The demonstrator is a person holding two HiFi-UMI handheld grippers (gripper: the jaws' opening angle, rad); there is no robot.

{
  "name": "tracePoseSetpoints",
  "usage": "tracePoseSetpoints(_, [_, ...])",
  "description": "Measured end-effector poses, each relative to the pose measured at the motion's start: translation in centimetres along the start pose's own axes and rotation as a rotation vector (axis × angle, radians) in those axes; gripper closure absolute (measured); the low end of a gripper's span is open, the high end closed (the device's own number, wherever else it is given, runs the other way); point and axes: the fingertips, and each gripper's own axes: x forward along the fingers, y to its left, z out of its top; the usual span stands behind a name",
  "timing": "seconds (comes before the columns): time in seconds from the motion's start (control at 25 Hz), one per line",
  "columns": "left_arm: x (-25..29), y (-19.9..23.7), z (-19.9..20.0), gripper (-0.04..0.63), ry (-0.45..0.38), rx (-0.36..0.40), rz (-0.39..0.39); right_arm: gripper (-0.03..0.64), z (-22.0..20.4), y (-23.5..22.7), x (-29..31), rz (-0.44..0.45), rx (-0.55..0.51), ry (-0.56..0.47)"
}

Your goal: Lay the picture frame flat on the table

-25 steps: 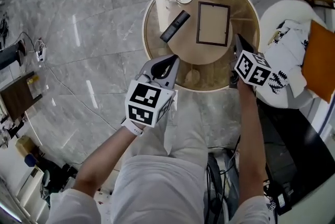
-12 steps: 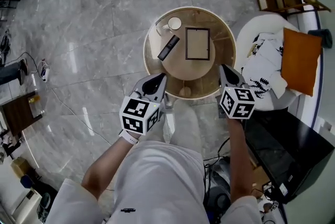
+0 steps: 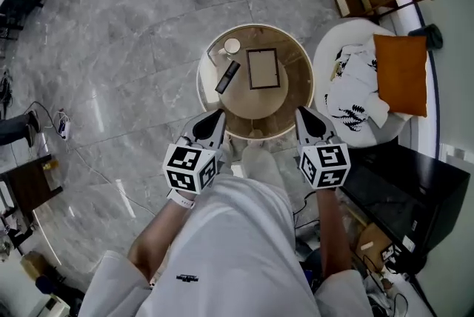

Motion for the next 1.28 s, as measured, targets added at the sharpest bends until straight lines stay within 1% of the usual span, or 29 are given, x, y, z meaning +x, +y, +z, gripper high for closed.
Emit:
tracePoseSetpoints(0.28, [-2.1,-1.8,2.6,0.591,-0.061,0.043,-0.017,0.609,2.8,1.5,-4.5,-0.022,0.011,-0.107])
tracePoseSetpoints(0.44, [-3.0,-3.2,3.2,0.591,-0.071,0.077,-0.04,0.609,3.0,2.0,-5.7,-0.038,0.016,-0.142])
tracePoseSetpoints(0.92, [-3.4,-4.4,3.3,0.591,-0.077,0.096,-0.059,0.609,2.1,2.7,-7.1,-0.059,0.032,-0.165])
tracePoseSetpoints(1.28, [-3.5,-4.7,3.1,0.591,-0.077,0.096,-0.057,0.609,1.9,3.2,-6.9,-0.027,0.018,-0.154])
